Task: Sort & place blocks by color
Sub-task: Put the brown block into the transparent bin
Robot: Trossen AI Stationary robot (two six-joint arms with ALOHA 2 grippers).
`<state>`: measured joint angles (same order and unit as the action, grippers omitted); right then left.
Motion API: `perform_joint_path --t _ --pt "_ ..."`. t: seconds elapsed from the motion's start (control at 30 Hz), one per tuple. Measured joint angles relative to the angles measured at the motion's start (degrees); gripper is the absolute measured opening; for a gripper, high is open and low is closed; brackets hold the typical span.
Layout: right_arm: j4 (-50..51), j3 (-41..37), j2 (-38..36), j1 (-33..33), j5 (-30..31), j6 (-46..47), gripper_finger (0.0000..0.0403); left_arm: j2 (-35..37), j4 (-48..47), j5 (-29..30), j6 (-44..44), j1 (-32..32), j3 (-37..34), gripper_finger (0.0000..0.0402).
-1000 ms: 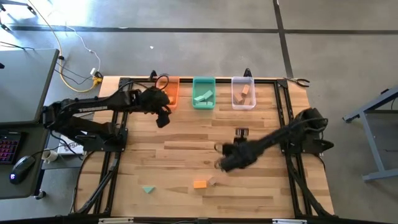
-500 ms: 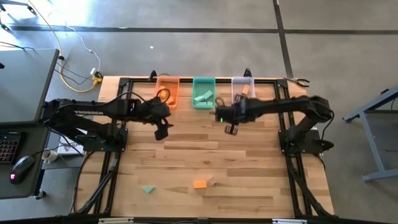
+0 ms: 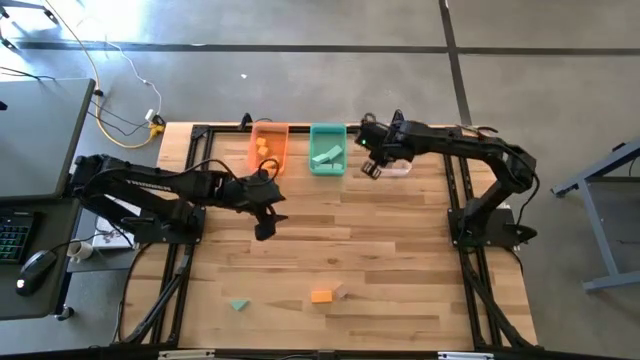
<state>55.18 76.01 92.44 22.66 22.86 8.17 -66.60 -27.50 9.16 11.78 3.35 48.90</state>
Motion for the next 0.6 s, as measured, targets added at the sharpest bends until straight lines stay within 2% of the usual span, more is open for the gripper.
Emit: perform_joint_path --t 0.07,0.27,0.43,0.6 --pt "0.24 0.02 0.7 2.34 0.92 2.28 0.0093 -1.46 2.73 0.0 0.07 -1.16 0.02 0.0251" --pt "0.06 0.0 3.19 7.59 -2.73 2.07 0.0093 -6.65 9.09 -0.03 0.07 -4.0 0.02 0.0251" --pt "0.21 0.0 5.91 10.08 -5.13 2.09 0.0093 -11.53 13.62 -0.05 0.07 -5.73 -0.02 0.0251" --pt "0.21 0.0 8.75 11.32 -4.25 2.27 0.0093 -16.6 18.71 -0.04 0.07 -7.56 0.02 0.0251"
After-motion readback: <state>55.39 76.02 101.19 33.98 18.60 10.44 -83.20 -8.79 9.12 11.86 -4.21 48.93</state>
